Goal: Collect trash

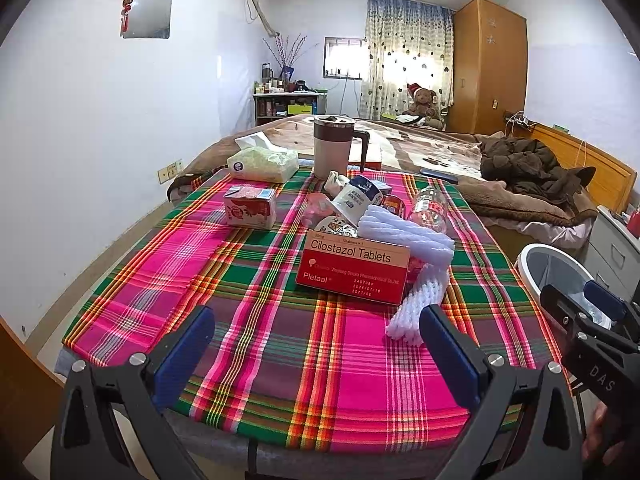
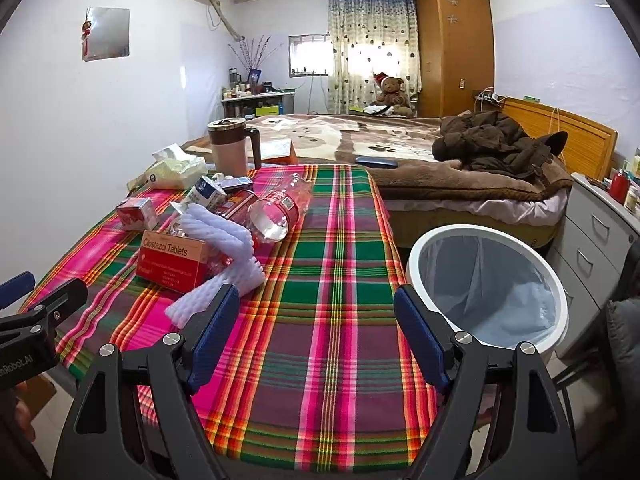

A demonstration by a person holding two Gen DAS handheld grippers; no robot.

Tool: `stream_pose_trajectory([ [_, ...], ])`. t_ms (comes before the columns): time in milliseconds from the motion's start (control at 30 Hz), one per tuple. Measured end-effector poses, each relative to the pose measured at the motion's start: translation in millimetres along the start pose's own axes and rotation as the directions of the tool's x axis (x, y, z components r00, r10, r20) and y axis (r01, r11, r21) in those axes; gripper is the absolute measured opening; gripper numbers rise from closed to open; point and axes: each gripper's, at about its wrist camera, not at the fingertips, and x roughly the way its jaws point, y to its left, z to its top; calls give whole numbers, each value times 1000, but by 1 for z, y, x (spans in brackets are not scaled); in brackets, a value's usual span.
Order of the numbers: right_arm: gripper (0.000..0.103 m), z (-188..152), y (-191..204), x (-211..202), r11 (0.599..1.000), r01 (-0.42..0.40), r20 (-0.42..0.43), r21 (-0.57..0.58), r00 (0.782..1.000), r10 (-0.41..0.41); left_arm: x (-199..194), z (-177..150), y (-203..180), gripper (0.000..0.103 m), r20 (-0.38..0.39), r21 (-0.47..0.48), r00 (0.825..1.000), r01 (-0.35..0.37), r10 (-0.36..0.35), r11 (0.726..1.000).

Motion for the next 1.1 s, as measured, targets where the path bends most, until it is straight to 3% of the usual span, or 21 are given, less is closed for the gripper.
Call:
stream_pose_trajectory([
  [1100,81,0,1,-1,1000,-4,2,1,1000,4,-1,1,-1,103,4,0,1000,8,-8,1000],
])
